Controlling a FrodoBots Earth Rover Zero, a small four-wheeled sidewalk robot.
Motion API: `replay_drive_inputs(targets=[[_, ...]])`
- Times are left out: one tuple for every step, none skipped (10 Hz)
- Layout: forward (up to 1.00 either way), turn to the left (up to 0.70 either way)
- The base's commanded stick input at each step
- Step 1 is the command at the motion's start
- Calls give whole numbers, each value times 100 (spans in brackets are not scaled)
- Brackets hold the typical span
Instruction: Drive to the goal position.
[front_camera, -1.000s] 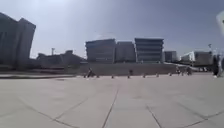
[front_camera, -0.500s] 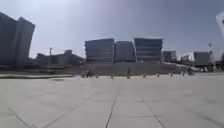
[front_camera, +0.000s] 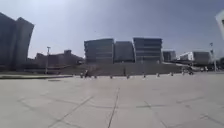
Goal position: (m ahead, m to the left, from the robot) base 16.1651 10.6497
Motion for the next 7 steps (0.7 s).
replay_drive_inputs(targets=[[70,0],[70,0],[70,0],[70,0],[70,0],[70,0],[70,0]])
